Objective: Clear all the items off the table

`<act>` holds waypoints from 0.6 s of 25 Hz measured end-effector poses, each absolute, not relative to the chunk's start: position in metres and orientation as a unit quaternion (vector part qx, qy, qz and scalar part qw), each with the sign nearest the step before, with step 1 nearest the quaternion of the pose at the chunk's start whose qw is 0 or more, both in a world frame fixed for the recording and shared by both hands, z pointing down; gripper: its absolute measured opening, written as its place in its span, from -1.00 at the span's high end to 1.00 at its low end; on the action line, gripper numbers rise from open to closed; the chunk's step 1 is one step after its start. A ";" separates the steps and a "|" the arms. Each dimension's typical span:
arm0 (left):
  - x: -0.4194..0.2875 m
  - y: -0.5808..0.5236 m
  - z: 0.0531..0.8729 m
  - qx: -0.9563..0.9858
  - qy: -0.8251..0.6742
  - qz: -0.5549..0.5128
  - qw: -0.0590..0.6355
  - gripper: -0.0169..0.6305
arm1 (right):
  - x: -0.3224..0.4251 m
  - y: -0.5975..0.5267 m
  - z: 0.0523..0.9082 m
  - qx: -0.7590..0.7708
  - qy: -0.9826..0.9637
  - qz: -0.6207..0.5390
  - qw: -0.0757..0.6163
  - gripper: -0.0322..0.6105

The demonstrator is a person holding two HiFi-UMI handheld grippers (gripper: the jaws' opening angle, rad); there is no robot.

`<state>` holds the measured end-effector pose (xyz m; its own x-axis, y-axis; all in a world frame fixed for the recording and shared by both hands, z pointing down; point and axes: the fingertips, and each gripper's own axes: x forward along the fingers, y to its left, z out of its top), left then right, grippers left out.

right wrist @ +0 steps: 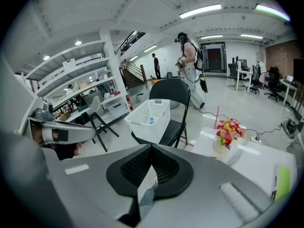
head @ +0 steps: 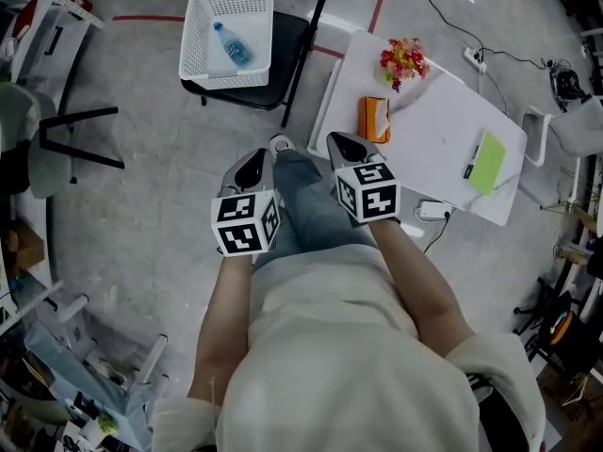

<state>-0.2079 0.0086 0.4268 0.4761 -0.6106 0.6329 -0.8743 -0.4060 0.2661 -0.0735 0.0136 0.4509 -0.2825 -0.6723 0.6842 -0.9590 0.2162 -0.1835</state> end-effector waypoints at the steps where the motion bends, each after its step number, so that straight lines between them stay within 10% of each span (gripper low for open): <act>1: -0.204 0.012 0.426 0.810 -0.456 0.226 0.292 0.92 | -0.068 0.017 0.451 0.555 -0.738 0.302 0.238 0.91; 15: -0.156 0.009 0.439 0.830 -0.401 0.259 0.289 0.92 | 0.014 0.027 0.475 0.615 -0.672 0.322 0.259 0.90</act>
<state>-0.1560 0.0092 0.4387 0.5436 -0.5164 0.6617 -0.8157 -0.5107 0.2715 0.0139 0.0272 0.4752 -0.1099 -0.6582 0.7448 -0.9928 0.0366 -0.1142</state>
